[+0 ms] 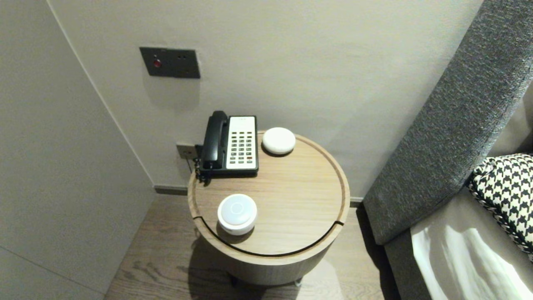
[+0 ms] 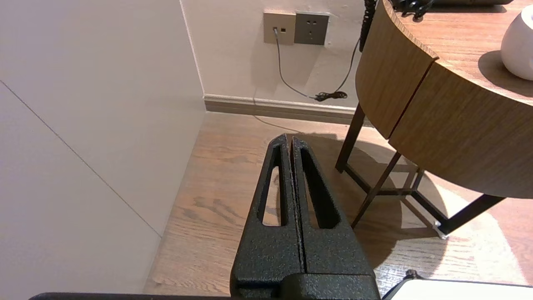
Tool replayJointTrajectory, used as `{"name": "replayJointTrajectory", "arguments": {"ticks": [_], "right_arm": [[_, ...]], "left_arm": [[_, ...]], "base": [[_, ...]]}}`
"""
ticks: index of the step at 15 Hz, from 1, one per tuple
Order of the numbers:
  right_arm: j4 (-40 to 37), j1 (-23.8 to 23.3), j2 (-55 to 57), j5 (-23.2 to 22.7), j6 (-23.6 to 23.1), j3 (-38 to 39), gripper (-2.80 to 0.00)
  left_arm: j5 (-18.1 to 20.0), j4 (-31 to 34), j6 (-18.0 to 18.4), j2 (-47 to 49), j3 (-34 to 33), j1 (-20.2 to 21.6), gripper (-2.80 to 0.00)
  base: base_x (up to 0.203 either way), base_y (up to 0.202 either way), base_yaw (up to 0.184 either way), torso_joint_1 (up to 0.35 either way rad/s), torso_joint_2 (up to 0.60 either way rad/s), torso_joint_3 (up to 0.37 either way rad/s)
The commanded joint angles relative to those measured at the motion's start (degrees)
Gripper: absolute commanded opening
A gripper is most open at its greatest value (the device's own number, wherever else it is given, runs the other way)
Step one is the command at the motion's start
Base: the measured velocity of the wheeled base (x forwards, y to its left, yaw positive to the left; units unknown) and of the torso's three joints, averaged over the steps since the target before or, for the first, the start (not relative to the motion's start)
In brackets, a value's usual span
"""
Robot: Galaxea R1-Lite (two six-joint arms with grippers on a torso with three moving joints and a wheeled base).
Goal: Open the nightstand drawer
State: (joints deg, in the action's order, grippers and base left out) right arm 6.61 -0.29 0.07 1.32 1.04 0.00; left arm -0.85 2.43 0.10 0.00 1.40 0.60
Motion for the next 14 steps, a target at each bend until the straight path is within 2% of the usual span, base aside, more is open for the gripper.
{"name": "replayJointTrajectory", "arguments": {"ticks": [1, 11, 14], "right_arm": [[0.07, 0.03, 0.1, 0.0, 0.02, 2.29, -2.8], [0.07, 0.03, 0.18, 0.0, 0.02, 2.29, -2.8], [0.07, 0.03, 0.1, 0.0, 0.02, 2.29, -2.8]], "left_arm": [[-0.03, -0.05, -0.27, 0.0, 0.0, 0.02, -2.8], [0.15, 0.05, -0.1, -0.09, 0.1, 0.02, -2.8], [0.13, 2.26, 0.52, -0.09, 0.78, 0.02, -2.8]], "base": [[0.0, 0.0, 0.0, 0.0, 0.0, 0.0], [0.0, 0.0, 0.0, 0.0, 0.0, 0.0], [0.0, 0.0, 0.0, 0.0, 0.0, 0.0]]}}
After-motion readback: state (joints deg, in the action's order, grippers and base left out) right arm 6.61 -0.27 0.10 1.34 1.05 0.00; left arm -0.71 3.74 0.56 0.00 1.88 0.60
